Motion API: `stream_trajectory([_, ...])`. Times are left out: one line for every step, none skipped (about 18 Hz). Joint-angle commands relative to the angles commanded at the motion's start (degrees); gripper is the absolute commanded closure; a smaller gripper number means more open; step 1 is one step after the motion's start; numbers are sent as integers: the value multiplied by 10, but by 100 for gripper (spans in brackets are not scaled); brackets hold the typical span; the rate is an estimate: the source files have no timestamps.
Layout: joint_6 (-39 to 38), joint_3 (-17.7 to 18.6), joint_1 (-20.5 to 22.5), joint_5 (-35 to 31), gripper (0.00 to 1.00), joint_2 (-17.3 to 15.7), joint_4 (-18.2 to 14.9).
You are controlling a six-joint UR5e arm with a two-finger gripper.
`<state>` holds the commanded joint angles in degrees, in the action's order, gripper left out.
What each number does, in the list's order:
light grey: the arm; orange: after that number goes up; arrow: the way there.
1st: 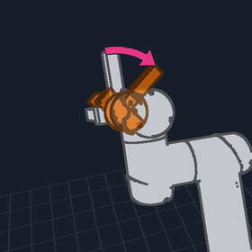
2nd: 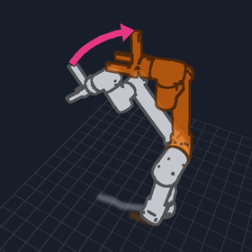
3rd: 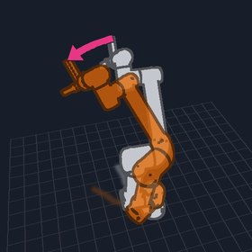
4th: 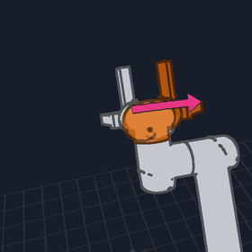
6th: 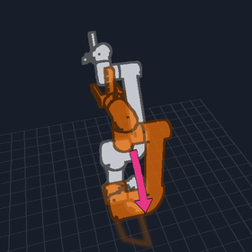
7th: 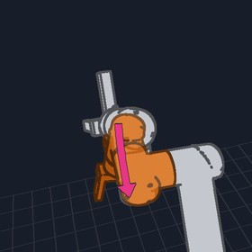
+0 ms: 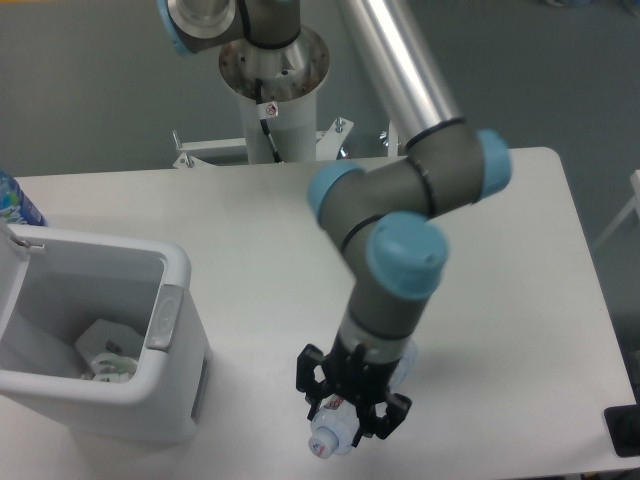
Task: Place the trash in the trash can
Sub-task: 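Lift the bottle and carry it over the bin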
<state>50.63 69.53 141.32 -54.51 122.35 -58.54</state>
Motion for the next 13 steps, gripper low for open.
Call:
stream_trajectory([-1,-4,6,24,71,-4,0])
stream_trajectory([-2,-5,11,51,71,-9,0])
stream_trajectory([-8,-5,18,80,71,-16,0])
stream_trajectory([-16,-5,24,106,71,-23,1])
stream_trajectory([-23,-5,28,130,71,-29,1])
stream_trajectory([-26,-5,30,149,71,-38,1])
stream_trajectory([-29,-5,30,165,71,-45,1])
stream_trajectory([-35,-7,30,182,71,-54,1])
stream_trajectory([-49,-9,30,206,71,-61,1])
stream_trajectory([-69,-10,30,238,71,-68,1])
stream_trajectory([-87,-10,30,277,71,-75,1])
stream_trajectory([-102,-10,29,314,71,-82,1])
stream_trajectory([-115,-10,29,344,71,-88,1])
